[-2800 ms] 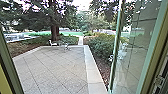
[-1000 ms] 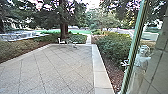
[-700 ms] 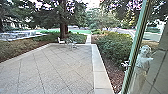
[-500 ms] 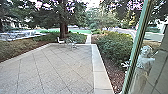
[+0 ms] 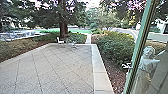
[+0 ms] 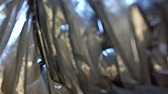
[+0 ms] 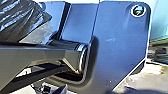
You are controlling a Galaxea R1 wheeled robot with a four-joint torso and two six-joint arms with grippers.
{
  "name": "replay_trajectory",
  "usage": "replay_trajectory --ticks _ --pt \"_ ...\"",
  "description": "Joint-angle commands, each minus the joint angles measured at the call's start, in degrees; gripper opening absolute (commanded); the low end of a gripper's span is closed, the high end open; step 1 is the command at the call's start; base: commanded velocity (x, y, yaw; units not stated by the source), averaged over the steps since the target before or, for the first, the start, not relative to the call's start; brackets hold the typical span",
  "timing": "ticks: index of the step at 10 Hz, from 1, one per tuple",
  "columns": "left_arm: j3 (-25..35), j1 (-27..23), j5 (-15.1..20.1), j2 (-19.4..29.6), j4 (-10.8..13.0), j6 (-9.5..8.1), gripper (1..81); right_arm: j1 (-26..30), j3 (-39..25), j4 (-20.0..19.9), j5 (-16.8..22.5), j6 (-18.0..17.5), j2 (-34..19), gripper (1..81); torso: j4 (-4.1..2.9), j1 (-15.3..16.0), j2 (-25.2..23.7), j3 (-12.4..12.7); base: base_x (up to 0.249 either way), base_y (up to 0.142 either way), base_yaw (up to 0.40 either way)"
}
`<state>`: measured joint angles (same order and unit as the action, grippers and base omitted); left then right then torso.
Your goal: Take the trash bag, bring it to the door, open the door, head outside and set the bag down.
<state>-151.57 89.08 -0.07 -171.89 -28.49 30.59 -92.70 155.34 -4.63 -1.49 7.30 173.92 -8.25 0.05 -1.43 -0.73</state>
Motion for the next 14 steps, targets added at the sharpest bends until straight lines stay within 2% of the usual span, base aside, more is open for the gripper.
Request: replay_trajectory --ticks 1,14 --pt "0.5 -2.5 4.3 0.0 -0.3 0.26 1.0 2.4 -0.2 0.2 3.3 0.2 0.0 81.1 0.00 0.0 0.0 0.0 0.098 0.000 0.000" --pt "0.5 -2.5 4.3 -0.1 -0.3 0.26 1.0 2.1 -0.2 0.6 3.2 0.1 0.0 81.1 0.00 0.0 0.0 0.0 0.099 0.073 0.000"
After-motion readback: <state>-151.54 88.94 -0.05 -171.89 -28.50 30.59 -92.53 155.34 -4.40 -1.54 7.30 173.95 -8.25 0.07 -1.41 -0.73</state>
